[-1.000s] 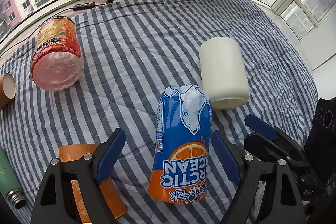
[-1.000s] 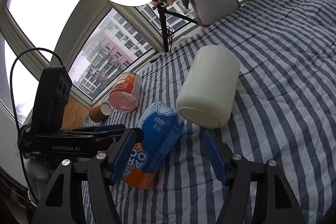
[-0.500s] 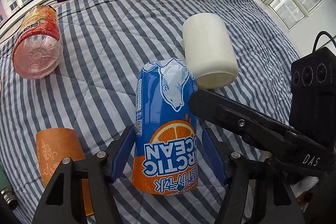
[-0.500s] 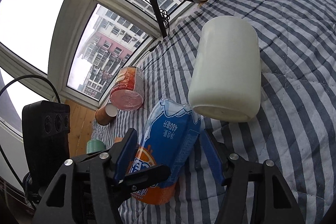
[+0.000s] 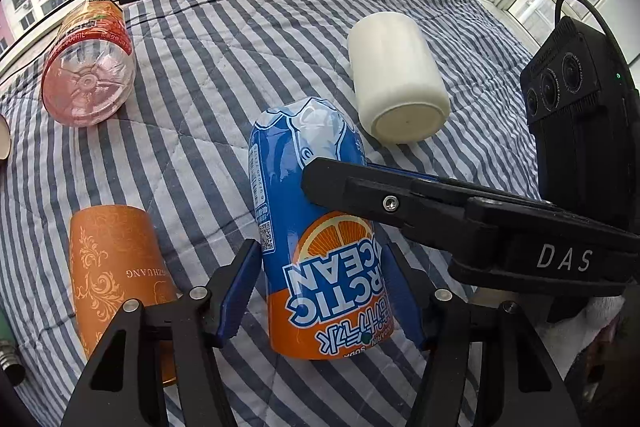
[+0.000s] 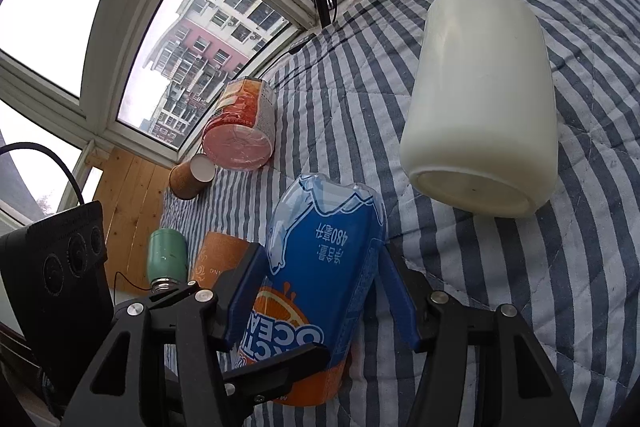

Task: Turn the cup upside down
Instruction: 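Close the right tool around the bottle while the left tool keeps holding it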

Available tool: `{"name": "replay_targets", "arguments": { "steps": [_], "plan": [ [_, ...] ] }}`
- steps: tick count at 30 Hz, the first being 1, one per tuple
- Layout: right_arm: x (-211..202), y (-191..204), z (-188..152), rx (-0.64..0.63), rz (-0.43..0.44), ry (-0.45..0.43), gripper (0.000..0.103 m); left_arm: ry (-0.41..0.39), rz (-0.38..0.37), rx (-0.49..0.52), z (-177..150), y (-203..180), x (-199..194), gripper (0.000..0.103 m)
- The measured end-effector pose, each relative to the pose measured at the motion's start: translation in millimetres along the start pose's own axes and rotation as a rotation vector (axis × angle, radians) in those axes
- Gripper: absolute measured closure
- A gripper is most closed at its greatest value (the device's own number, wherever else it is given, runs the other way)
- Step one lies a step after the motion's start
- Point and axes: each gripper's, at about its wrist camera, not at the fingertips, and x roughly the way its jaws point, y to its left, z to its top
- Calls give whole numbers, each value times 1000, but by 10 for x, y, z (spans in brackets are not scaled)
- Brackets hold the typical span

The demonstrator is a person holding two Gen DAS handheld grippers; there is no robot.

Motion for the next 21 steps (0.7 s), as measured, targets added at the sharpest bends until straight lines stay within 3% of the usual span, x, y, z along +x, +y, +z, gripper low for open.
{"name": "replay_targets", "arguments": {
  "steps": [5, 9, 13, 17, 21],
  "plan": [
    [38, -20, -29, 14, -2, 4, 39, -18, -5, 6, -60, -33, -14, 38],
    [48, -1, -71, 6, 21, -16, 41, -53, -8, 16, -135, -56, -83, 38],
    [-105, 227, -167, -128, -8, -97, 42, -113, 1, 67, -239, -122, -227, 38],
    [-304, 524, -306, -310, -50, -233, 44, -185, 6, 99, -345, -153, -362, 38],
    [-336, 752, -550, -460, -99, -297, 44, -200, 31, 124, -504, -181, -382, 37]
  ]
}}
